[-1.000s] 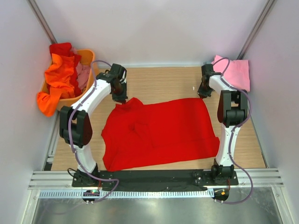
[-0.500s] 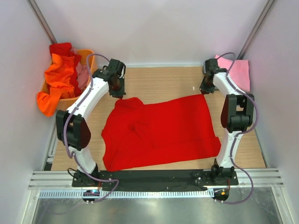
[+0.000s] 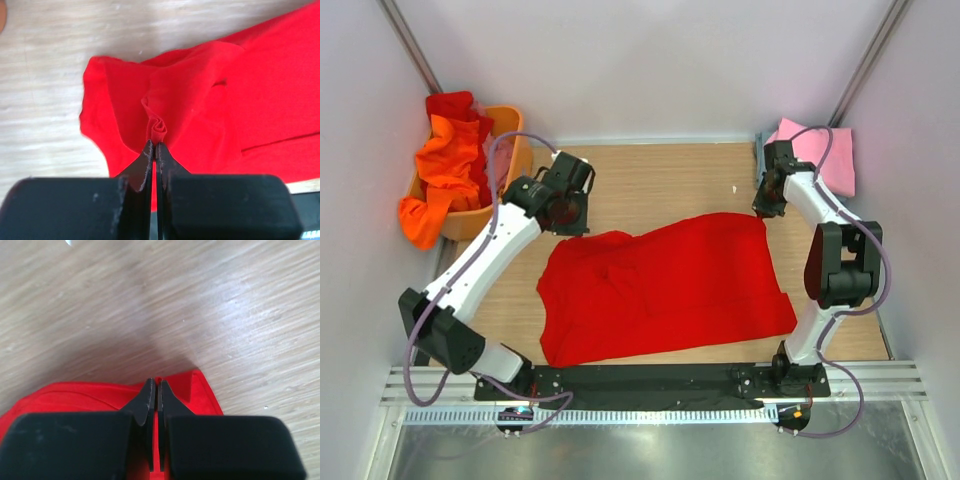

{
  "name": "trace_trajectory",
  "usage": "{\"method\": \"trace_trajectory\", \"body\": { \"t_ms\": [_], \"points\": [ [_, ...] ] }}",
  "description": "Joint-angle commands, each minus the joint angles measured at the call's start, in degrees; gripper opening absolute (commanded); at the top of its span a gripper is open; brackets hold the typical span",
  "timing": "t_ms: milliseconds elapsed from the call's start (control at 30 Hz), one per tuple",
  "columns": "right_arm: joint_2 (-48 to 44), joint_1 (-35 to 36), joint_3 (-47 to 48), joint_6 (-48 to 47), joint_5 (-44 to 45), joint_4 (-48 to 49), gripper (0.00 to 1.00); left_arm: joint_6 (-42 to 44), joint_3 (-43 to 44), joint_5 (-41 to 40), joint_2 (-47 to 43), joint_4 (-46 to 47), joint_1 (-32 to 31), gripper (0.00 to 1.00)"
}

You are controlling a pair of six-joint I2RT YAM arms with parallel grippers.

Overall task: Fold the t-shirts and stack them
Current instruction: Fold the tshirt

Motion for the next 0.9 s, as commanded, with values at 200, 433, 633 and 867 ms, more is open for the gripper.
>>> {"method": "trace_trajectory", "body": {
  "t_ms": [200, 433, 633, 867],
  "points": [
    [-7.9, -1.1, -5.1, -0.6, 1.8, 1.7, 0.01, -3.9, -8.4, -3.7, -11.0, -5.1, -1.1, 0.0],
    [-14.1, -3.4, -12.8, 0.0, 3.6, 2.8, 0.01, -4.6, -12.6, -3.7, -14.9, -5.9, -1.2, 0.0],
    [-16.1, -4.3, -17.1, 0.1, 3.2, 4.1, 0.01, -5.6, -14.8, -2.6, -17.7, -6.6, -1.3, 0.0],
    [-15.9, -4.3, -19.7, 0.4, 2.0, 5.2, 0.01, -7.6, -18.1, -1.0, -20.2, -6.9, -2.2, 0.0]
  ]
}}
